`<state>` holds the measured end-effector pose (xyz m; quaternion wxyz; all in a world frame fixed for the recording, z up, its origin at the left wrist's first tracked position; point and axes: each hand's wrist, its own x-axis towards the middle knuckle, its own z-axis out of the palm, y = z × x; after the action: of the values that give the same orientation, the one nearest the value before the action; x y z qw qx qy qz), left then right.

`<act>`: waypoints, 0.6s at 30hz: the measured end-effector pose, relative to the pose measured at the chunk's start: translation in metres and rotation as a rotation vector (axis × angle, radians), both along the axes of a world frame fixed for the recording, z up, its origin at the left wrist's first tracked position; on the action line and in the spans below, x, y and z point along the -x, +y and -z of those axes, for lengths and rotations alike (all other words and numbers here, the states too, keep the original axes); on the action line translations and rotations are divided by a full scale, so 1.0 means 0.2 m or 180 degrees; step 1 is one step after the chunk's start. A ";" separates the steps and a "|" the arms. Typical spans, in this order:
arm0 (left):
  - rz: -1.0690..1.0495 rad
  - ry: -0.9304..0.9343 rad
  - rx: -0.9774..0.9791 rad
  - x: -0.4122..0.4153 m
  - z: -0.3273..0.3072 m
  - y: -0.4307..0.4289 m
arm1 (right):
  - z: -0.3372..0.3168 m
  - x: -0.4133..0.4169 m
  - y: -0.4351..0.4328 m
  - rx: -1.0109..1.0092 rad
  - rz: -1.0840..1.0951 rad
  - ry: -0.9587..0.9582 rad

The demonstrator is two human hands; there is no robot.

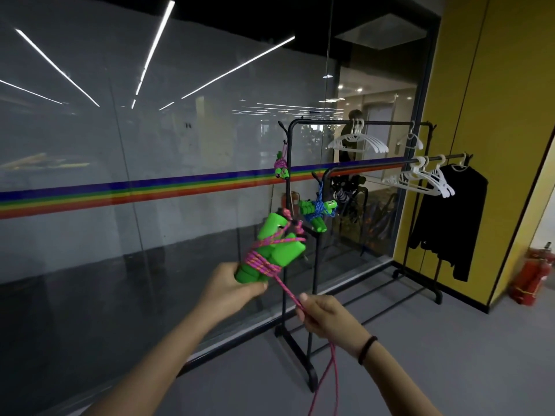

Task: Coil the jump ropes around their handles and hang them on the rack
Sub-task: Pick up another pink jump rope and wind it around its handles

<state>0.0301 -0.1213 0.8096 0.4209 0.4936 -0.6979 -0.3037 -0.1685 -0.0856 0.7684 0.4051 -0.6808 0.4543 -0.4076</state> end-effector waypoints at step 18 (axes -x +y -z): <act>0.1327 -0.0733 0.1727 0.03 0.12 0.06 | -0.16 0.10 -0.03 0.0368 -0.0431 -0.0436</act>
<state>0.0235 -0.1090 0.7851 0.3843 0.2420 -0.8815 -0.1291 -0.1888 -0.0913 0.8008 0.4219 -0.7027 0.3542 -0.4504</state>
